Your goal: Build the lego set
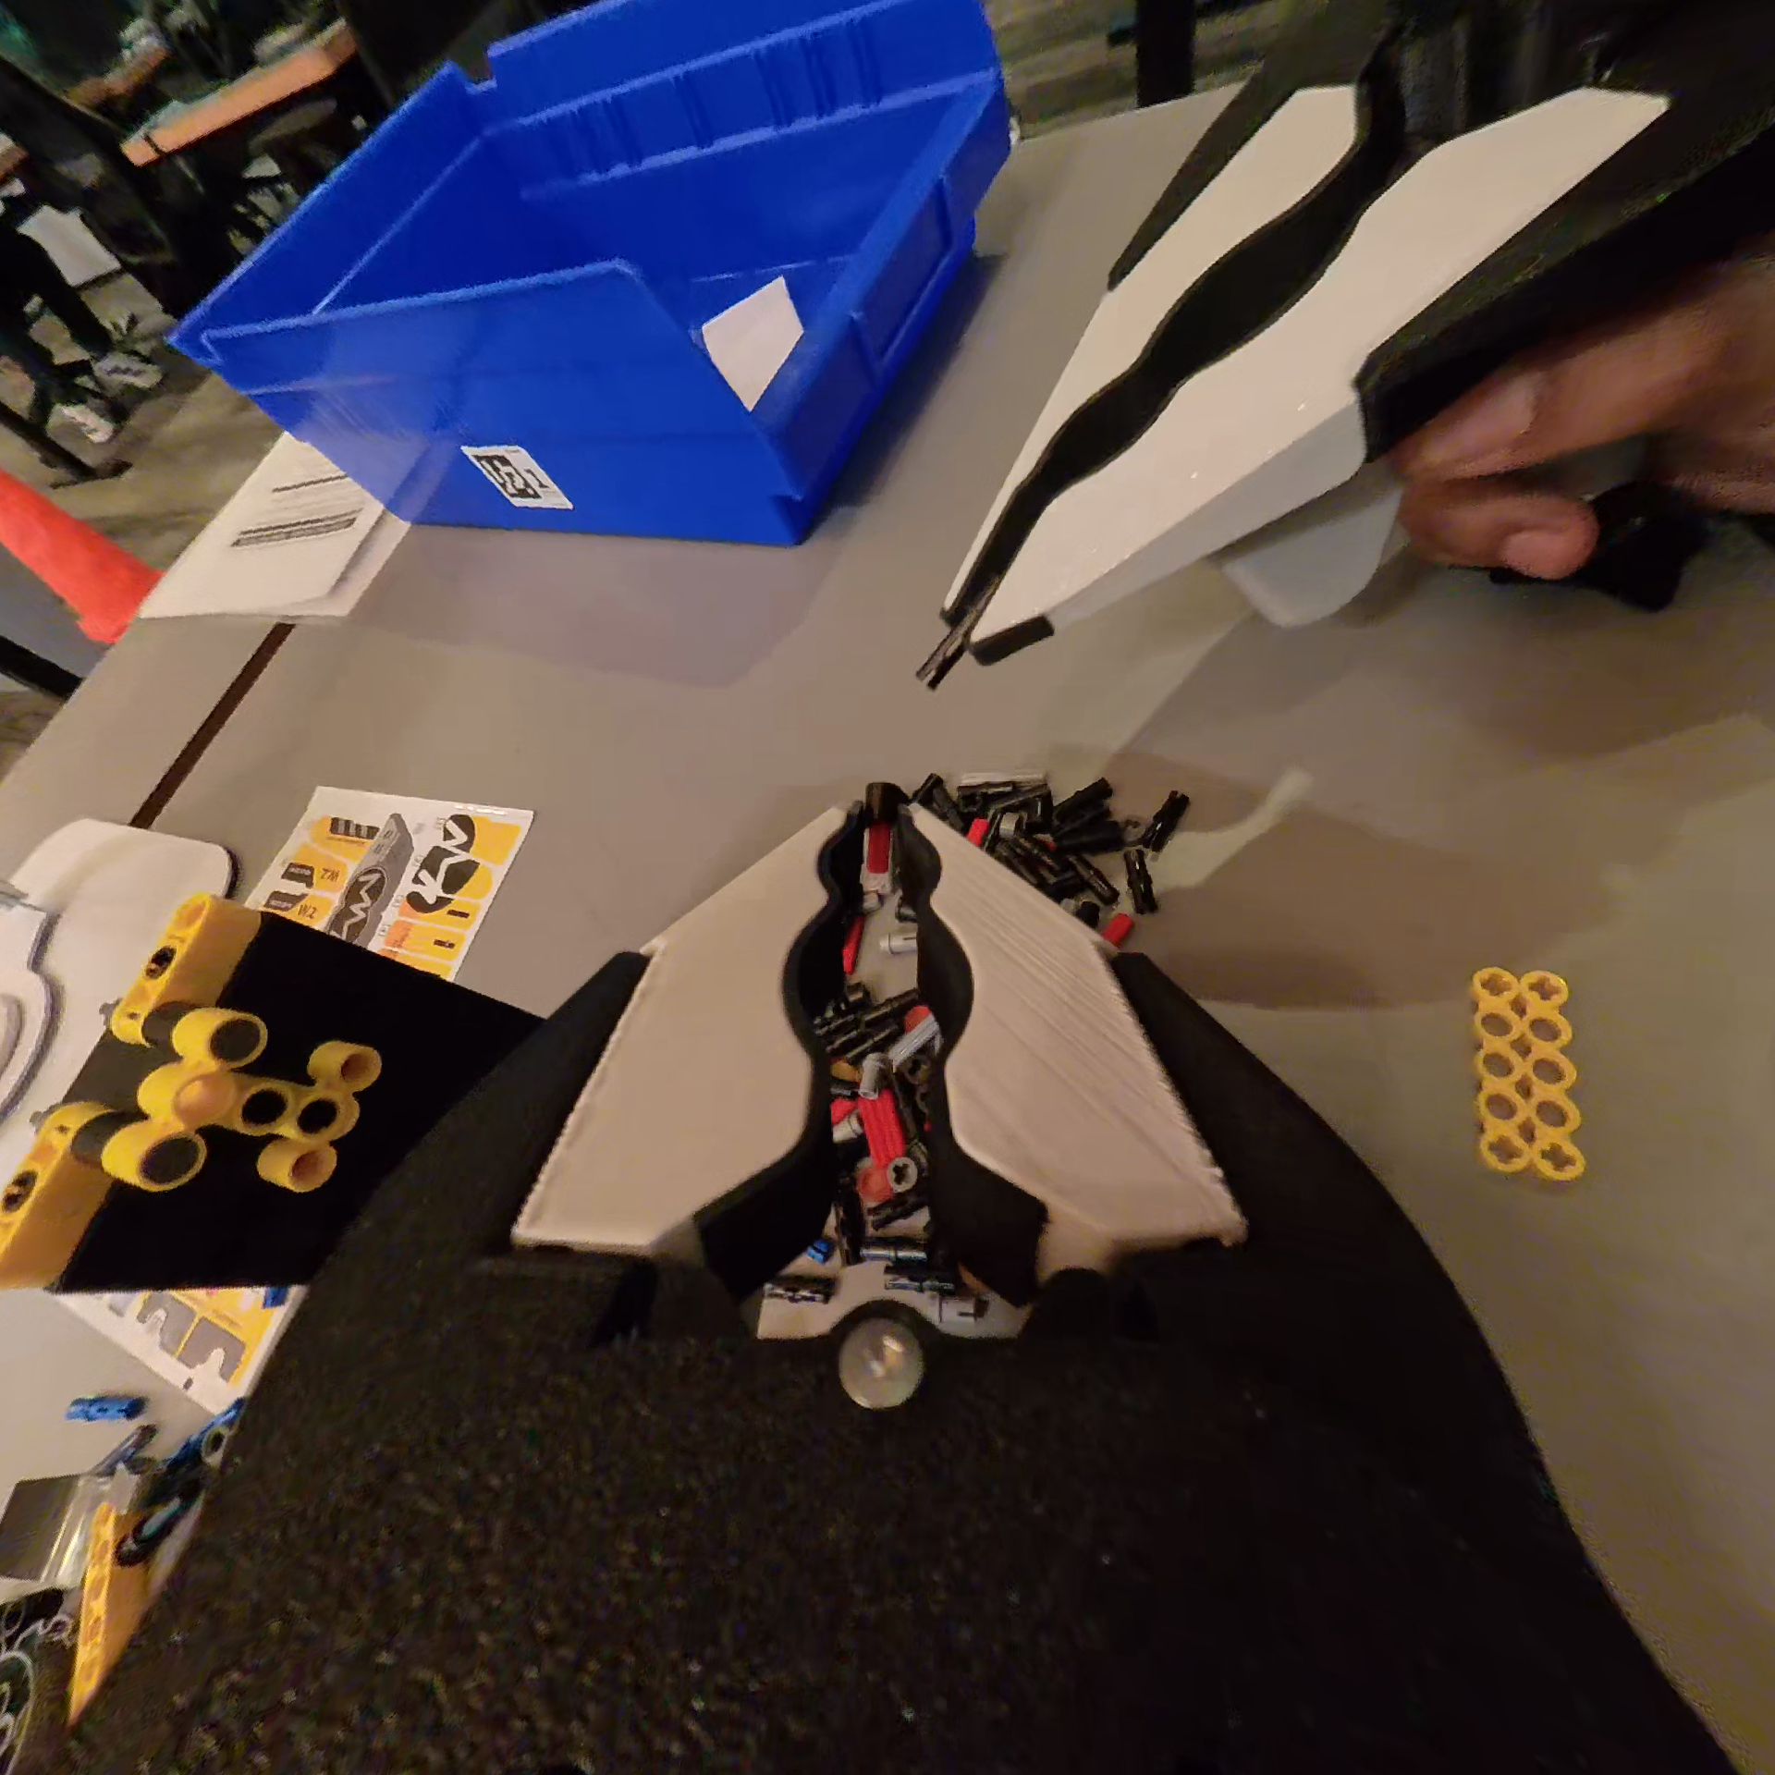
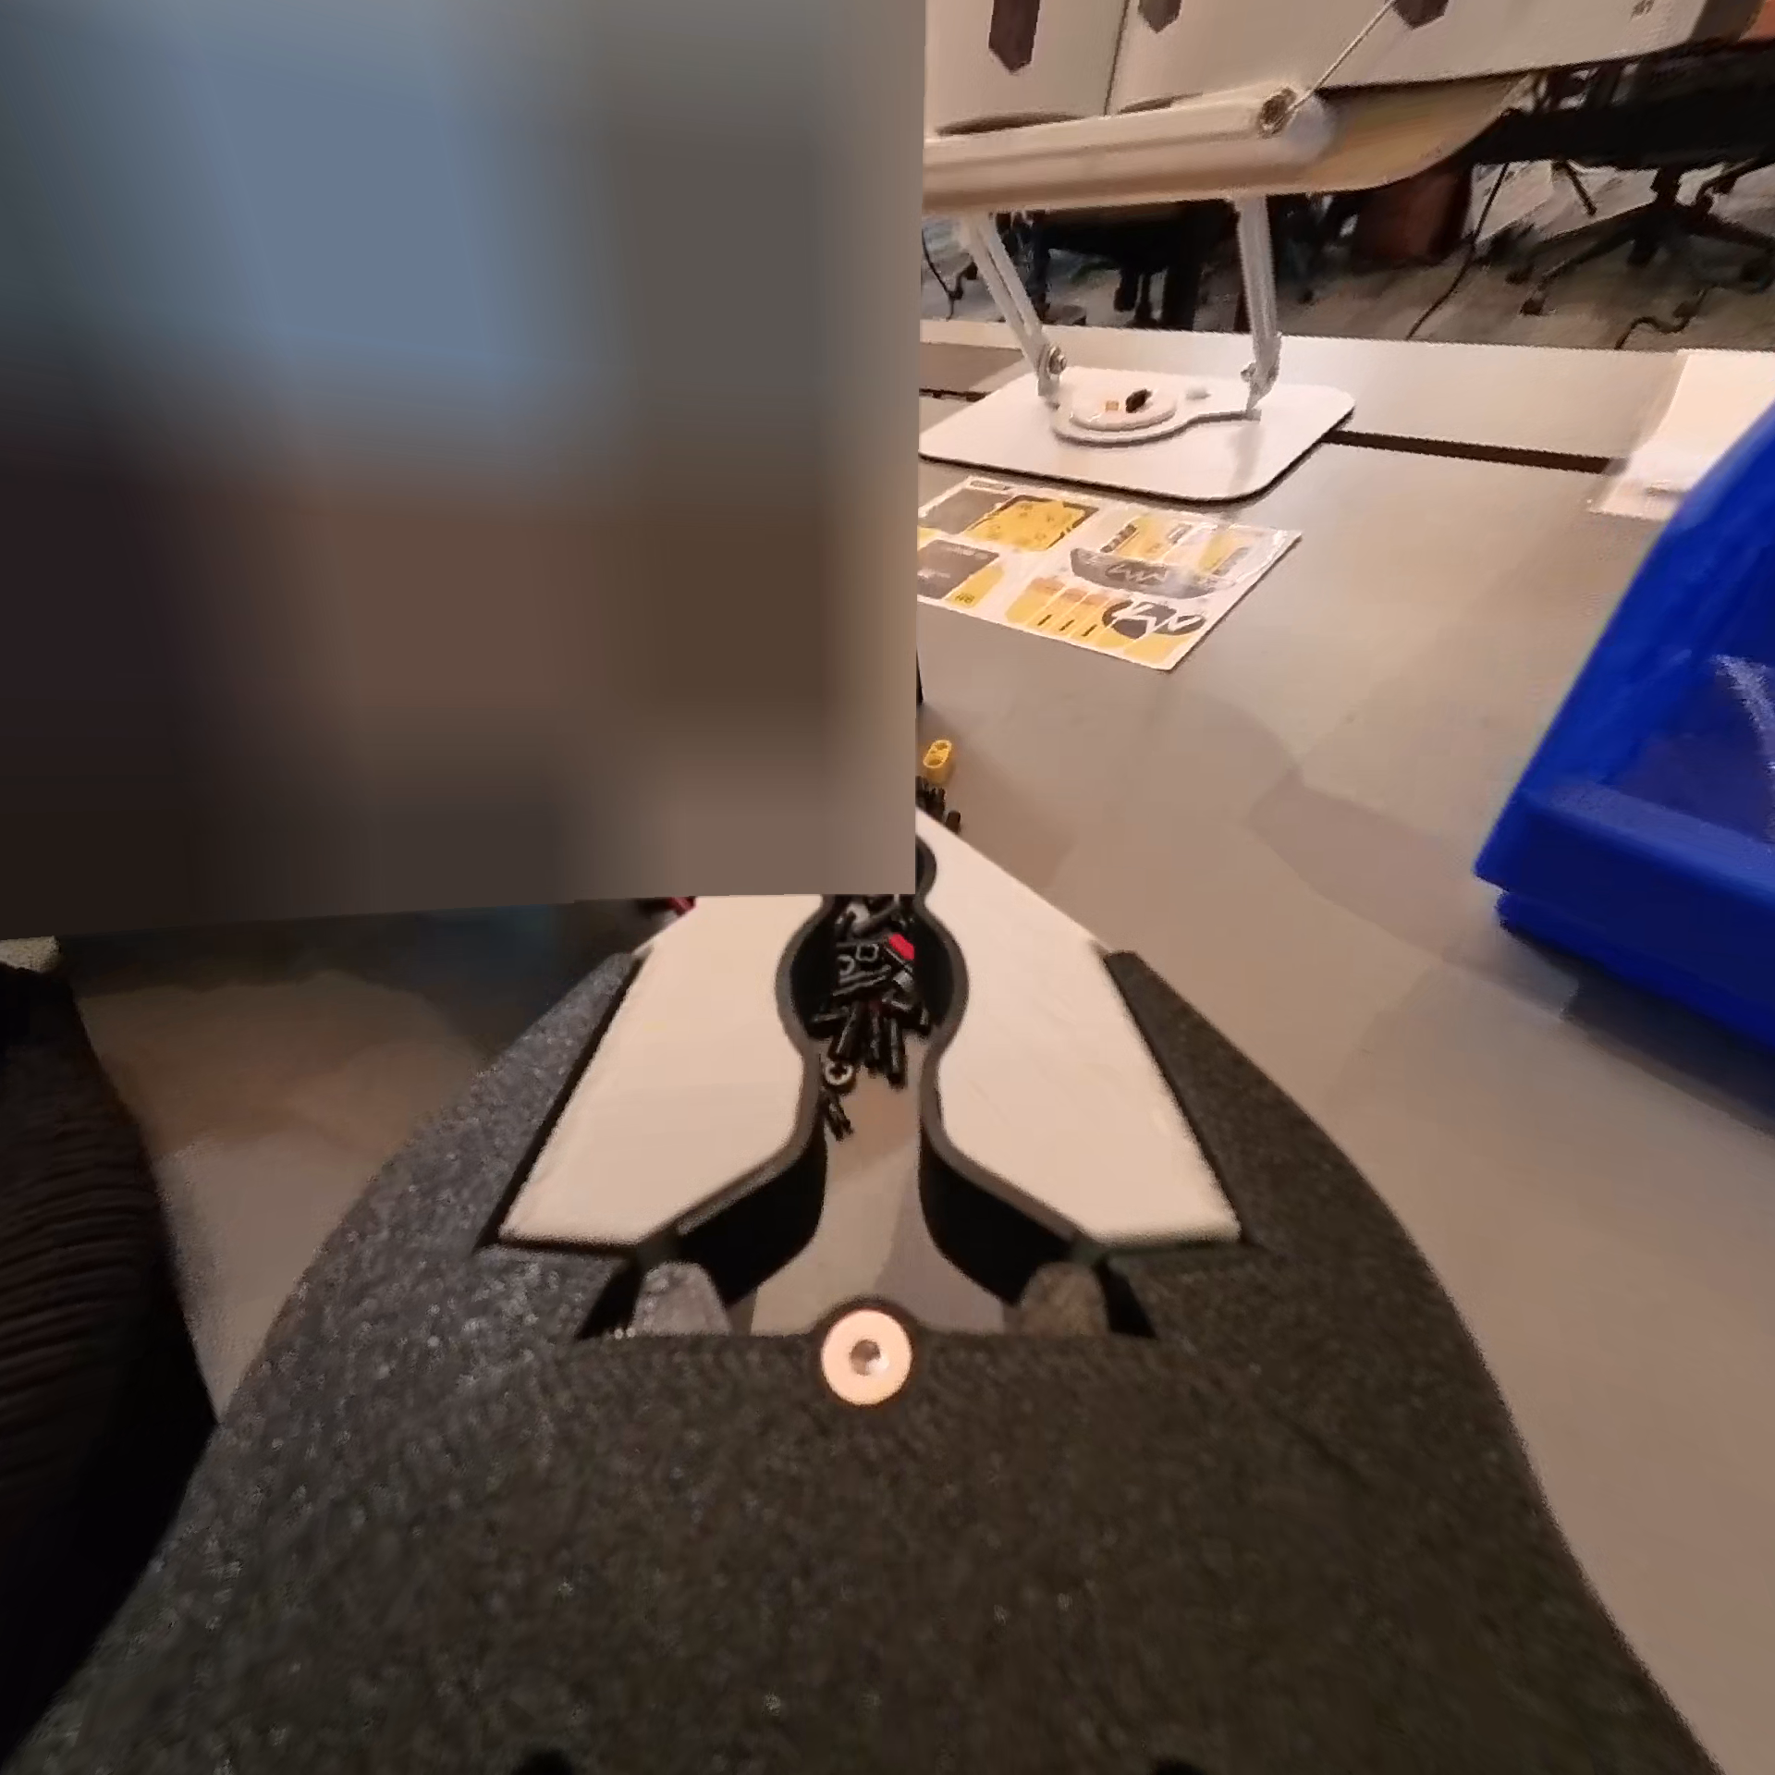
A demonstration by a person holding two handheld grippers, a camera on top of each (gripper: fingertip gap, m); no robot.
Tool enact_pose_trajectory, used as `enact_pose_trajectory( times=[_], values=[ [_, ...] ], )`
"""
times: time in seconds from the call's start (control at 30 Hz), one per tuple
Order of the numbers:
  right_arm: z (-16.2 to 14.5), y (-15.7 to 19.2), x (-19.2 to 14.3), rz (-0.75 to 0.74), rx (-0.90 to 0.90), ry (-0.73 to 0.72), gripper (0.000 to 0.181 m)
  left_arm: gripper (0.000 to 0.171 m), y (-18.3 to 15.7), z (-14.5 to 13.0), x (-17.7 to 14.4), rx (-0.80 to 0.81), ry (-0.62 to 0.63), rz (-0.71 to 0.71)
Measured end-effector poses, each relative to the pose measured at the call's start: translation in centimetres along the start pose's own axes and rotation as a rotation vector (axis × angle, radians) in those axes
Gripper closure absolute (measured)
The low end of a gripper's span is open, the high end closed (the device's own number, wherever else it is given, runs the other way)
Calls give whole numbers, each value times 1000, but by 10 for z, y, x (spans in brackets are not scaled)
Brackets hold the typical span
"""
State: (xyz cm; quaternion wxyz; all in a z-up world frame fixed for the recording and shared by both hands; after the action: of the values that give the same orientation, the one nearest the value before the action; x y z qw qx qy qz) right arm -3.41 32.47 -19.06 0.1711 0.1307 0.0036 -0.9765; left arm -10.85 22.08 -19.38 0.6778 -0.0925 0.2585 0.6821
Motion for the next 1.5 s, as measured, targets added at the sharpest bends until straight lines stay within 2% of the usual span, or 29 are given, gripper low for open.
enact_pose_trajectory(
  times=[0.37, 0.6, 0.67, 0.77, 0.8, 0.87, 0.93, 1.03, 1.13, 1.3, 1.4, 1.5],
  values=[
    [0, 3, 12, 71, 12, 33, 176, 166, -3, 5, -1, -7, -44, -37],
    [1, 1, 11, 59, 25, 17, 176, 166, 3, 2, -1, -15, -15, -1],
    [1, 0, 9, 60, 35, 8, 176, 166, 7, 0, 0, -72, -18, -7],
    [2, -1, 8, 58, 41, -5, 176, 166, 20, -1, -2, -294, -70, -64],
    [2, -1, 8, 57, 40, -9, 176, 166, 25, 0, -4, -320, -90, -53],
    [3, -1, 7, 52, 37, -18, 176, 166, 28, -1, -5, -240, -66, 21],
    [3, 0, 6, 51, 34, -18, 176, 166, 23, -3, -3, -215, -39, 7],
    [2, 1, 5, 47, 29, -19, 176, 166, 23, -3, -3, -399, -65, -86],
    [2, 1, 4, 45, 23, -18, 176, 166, 30, -1, -7, -502, -125, -111],
    [2, 7, 8, -1, -54, 16, 176, 165, 35, 7, -11, -904, -260, -310],
    [10, 10, 3, -51, -58, -97, 176, 165, 33, 8, -9, -1068, -305, -419],
    [14, 14, 1, 14, 24, -177, 176, 165, 31, 7, -6, -1102, -315, -429]
  ],
)
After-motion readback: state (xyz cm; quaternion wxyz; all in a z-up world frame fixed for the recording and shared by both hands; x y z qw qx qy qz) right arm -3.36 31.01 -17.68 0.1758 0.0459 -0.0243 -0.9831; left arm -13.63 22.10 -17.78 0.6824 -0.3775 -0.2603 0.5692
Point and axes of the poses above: each gripper's, where its closed fingertips meet, x out along the fingers, z out of its top, y = z × x across the jaws, the point moved 7 cm from there along -x, back along the fingers, and after that the axes turned 6 degrees about -x, right-handed, at the moved point
